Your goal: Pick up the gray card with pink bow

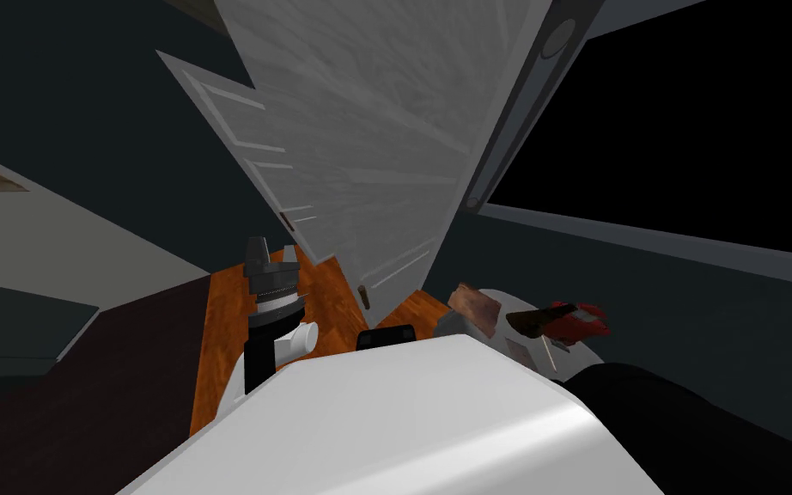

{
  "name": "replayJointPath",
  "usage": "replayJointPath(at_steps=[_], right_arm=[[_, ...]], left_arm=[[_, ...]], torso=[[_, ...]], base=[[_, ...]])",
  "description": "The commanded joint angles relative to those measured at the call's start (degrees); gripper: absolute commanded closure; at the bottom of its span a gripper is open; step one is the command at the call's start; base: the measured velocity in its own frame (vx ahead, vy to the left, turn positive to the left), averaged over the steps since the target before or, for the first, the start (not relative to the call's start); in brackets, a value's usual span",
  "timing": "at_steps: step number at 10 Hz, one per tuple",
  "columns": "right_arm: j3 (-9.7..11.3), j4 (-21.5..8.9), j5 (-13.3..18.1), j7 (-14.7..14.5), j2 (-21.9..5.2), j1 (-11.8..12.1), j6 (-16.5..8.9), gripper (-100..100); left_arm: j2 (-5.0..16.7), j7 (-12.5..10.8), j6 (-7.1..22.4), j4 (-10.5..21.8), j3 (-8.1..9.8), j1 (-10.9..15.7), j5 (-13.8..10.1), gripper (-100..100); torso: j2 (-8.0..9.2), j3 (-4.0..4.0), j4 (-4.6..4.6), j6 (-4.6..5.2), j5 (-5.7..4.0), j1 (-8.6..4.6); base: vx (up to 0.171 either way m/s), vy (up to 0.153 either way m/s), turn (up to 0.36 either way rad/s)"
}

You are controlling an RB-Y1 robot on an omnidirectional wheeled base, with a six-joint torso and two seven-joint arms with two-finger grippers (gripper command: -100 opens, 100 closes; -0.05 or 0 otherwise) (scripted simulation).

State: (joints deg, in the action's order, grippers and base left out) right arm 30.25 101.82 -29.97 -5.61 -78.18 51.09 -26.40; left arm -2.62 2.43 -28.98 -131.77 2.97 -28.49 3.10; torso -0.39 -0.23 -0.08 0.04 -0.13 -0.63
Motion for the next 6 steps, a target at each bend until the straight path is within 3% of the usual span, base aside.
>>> replayJointPath(at_steps=[1, 3, 4, 5, 6], right_arm=[[-0.39, -1.74, -0.12, 0.37, -0.25, -0.34, -0.86, -100], [-1.21, -3.03, -0.08, 0.64, -0.94, -0.74, -1.14, -100], [-1.04, -2.64, -0.05, 0.61, -0.80, -0.49, -1.00, -100], [-1.11, -2.72, -0.05, 0.64, -0.88, -0.49, -0.99, 0], [-0.64, -4.20, 0.61, 0.24, 0.84, -1.02, -0.82, -100]], left_arm=[[0.00, 0.00, 0.00, 0.00, 0.00, 0.00, 0.00, 0], [0.00, 0.00, 0.00, 0.00, 0.00, 0.00, 0.00, 0], [0.00, 0.00, 0.00, 0.00, 0.00, 0.00, 0.00, 0], [-0.01, 0.00, 0.00, 0.00, -0.01, 0.01, 0.00, 0], [-0.01, 0.00, 0.00, 0.00, -0.01, 0.01, 0.00, 0]], torso=[[0.00, 0.00, 0.00, 0.00, 0.00, 0.00], [0.13, 0.08, 0.03, 0.00, -0.06, -0.21], [0.21, 0.12, 0.05, 0.02, -0.06, -0.16], [0.35, 0.20, 0.08, 0.04, 0.01, 0.24], [0.44, 0.26, 0.10, 0.05, 0.09, 0.53]], base=[[0.110, -0.204, 0.060], [0.073, -0.216, 0.065], [0.027, -0.088, 0.019], [0.006, -0.018, 0.003], [0.007, -0.017, 0.050]])
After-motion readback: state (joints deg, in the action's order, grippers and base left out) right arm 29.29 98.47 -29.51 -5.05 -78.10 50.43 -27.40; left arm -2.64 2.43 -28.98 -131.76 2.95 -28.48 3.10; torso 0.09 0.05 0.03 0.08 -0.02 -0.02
